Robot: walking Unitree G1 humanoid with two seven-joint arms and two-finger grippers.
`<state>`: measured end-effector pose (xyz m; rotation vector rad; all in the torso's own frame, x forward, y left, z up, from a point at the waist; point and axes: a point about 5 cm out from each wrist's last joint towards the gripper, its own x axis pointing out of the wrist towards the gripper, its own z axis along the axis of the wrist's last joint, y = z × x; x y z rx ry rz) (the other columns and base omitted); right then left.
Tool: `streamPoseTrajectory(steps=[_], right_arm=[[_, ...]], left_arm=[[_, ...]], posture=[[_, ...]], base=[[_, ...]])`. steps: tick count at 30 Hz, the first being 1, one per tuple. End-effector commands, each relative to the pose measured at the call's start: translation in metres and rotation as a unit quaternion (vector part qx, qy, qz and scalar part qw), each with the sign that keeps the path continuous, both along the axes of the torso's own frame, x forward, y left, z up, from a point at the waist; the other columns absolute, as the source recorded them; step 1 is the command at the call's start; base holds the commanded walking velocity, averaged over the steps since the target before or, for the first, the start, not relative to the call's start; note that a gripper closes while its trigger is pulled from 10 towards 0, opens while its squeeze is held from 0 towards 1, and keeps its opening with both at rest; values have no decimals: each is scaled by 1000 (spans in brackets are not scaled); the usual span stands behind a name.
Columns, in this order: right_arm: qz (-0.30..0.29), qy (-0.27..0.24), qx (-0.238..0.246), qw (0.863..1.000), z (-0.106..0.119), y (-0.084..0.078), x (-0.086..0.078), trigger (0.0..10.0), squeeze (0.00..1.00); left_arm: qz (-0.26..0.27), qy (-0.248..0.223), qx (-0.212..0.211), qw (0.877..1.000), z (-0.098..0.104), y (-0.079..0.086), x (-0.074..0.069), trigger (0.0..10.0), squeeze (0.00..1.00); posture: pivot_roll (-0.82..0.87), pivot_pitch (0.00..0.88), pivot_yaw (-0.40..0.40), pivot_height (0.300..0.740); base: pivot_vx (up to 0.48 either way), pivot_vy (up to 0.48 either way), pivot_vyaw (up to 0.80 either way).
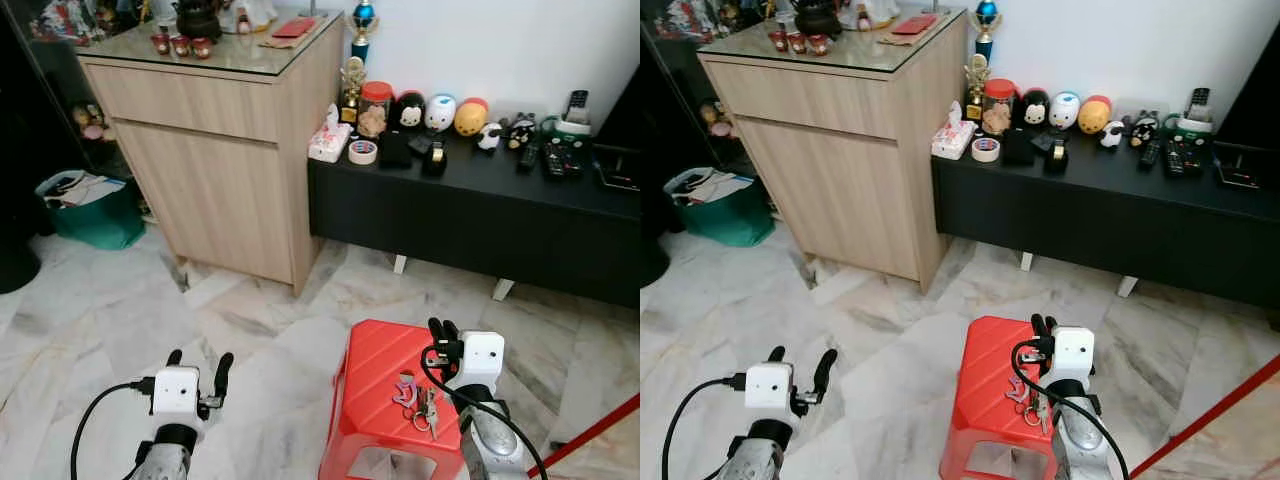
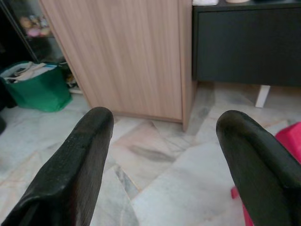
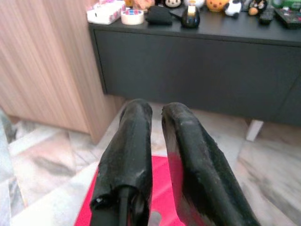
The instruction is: Hang keys on a hook
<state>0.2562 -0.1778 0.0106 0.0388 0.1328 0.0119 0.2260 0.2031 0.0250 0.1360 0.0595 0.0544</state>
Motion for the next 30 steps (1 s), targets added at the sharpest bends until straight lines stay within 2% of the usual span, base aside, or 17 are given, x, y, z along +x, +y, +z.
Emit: streamPoseTrajectory(steps=[1,5,10,15,23,30], right_arm=[[-7,5,-1,1000,-1,-2,-4,10000,0],[-20,10,-1,1000,-4,-5,-9,10000,0],[-34,8,-5,999,-7,-6,-22,10000,0],[-21,5,-19,1000,-6,-1,-29,10000,0],[-48,-3,-6,999,-3,1,-41,10000,0],[-49,-18,-11,999,10,-4,-34,10000,0]], left_arm=[[11,-3,5,1000,5,6,3,10000,0],[16,-3,10,1000,5,10,4,10000,0],[25,-1,9,1000,5,13,-1,10000,0],[21,-1,9,1000,7,11,0,10000,0],[-8,7,16,1000,8,8,5,10000,0],[5,-14,0,1000,18,-1,10,10000,0]], posture=[[16,0,7,740],[17,0,14,740],[29,0,20,740],[32,0,35,740],[-2,0,81,740],[25,0,56,740]], base=[[0,0,0],[0,0,0],[0,0,0],[0,0,0],[0,0,0],[0,0,0]])
